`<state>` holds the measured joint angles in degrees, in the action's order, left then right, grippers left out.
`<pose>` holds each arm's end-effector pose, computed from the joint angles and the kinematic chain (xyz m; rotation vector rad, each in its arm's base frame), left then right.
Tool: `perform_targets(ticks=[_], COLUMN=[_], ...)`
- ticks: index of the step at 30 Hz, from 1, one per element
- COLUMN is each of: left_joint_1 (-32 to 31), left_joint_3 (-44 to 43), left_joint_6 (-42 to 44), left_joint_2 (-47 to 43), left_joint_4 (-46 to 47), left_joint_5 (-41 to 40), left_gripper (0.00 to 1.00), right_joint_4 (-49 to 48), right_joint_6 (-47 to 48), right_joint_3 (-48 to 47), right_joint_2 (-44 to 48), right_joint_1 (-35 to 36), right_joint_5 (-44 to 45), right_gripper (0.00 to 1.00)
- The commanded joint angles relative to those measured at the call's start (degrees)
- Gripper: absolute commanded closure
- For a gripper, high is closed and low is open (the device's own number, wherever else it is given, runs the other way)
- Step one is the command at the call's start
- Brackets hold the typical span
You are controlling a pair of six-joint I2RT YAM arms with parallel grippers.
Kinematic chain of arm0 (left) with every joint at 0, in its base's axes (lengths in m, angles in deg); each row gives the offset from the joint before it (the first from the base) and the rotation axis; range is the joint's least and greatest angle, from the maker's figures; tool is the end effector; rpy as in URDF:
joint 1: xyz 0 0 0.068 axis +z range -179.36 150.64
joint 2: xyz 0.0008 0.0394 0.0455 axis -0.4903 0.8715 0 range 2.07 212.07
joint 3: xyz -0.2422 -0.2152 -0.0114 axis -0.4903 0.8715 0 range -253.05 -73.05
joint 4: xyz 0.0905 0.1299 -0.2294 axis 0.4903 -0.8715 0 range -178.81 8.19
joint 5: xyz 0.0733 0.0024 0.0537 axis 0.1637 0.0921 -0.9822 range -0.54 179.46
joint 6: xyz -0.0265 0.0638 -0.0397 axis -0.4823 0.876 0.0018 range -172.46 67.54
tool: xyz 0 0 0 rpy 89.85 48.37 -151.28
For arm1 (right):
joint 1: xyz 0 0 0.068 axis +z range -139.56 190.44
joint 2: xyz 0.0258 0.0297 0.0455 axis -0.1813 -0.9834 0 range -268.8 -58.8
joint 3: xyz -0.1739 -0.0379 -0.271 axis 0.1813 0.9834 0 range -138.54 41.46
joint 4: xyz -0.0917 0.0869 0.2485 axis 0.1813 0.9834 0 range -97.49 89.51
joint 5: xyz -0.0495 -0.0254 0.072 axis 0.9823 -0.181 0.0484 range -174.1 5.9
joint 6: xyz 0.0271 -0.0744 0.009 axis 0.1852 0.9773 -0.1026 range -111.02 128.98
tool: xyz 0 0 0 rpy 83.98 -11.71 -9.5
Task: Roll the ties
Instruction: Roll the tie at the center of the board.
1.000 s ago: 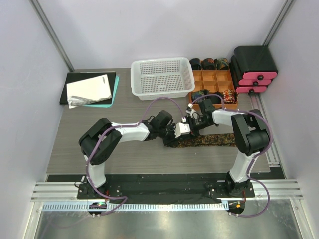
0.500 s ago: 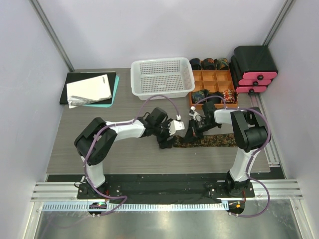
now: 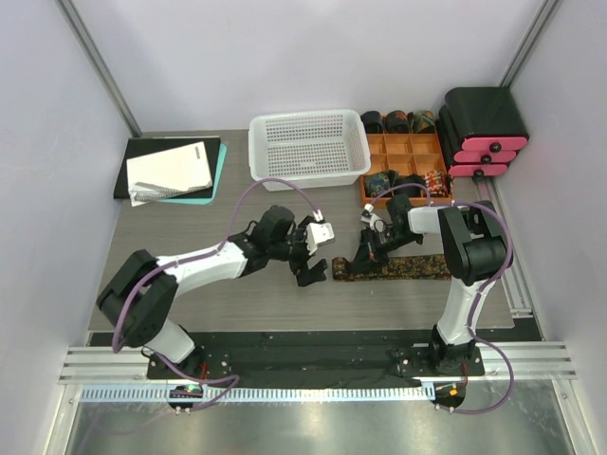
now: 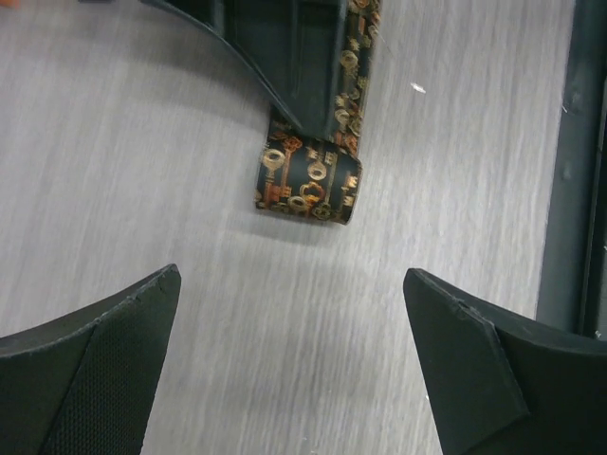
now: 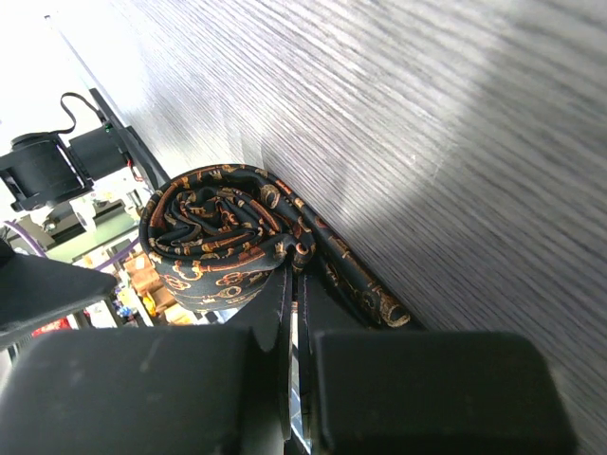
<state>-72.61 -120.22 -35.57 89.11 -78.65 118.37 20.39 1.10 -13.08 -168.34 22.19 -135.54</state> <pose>0.2336 -0.2650 0.2270 1.3599 1.7763 -0.8107 0.3227 0.1218 0.1148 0.1776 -2.7874 -1.3548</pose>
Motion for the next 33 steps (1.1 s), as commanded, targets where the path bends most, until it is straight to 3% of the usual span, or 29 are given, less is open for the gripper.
perform_targets(ticks=[1, 3, 6, 9, 17, 25, 31, 33], left_joint_1=[0.62, 0.62, 0.36, 0.35, -1.49, -3.51, -4.39, -4.39], left_joint_3=[-7.89, -7.15, -1.17, -1.77, -2.92, -4.15, -5.20, -4.68], left_joint_6=[-0.46, -0.80, 0.61, 0.26, 1.92, 2.63, 3.77, 3.68], left_joint_2=[6.19, 7.35, 7.52, 11.02, 15.70, 14.29, 16.75, 16.23], left_joint_4=[-4.37, -1.86, 10.18, 11.43, 15.12, 15.65, 12.58, 12.05], left_joint_5=[6.77, 5.91, 3.97, 5.19, 6.25, 7.39, 7.48, 6.44], left_gripper=[0.00, 0.00, 0.00, 0.01, 0.39, 0.42, 0.62, 0.60], right_joint_4=[-2.83, -4.23, -5.90, -8.18, -14.95, -17.86, -18.21, -18.04], right_joint_6=[0.85, 0.15, -1.34, -3.01, -8.37, -10.93, -11.45, -11.37], right_joint_3=[0.93, 1.46, 1.81, 2.42, 4.44, 4.71, 4.62, 4.54], right_joint_2=[-2.00, -1.91, -2.08, -2.17, -3.84, -4.72, -4.72, -4.81], right_joint_1=[0.91, 1.70, 2.58, 3.28, 3.98, 5.21, 5.30, 5.39], right_joint_5=[7.67, 7.50, 6.97, 5.92, 4.16, 3.72, 3.54, 3.54], right_gripper=[0.99, 0.99, 0.99, 0.99, 0.99, 0.99, 0.99, 0.99])
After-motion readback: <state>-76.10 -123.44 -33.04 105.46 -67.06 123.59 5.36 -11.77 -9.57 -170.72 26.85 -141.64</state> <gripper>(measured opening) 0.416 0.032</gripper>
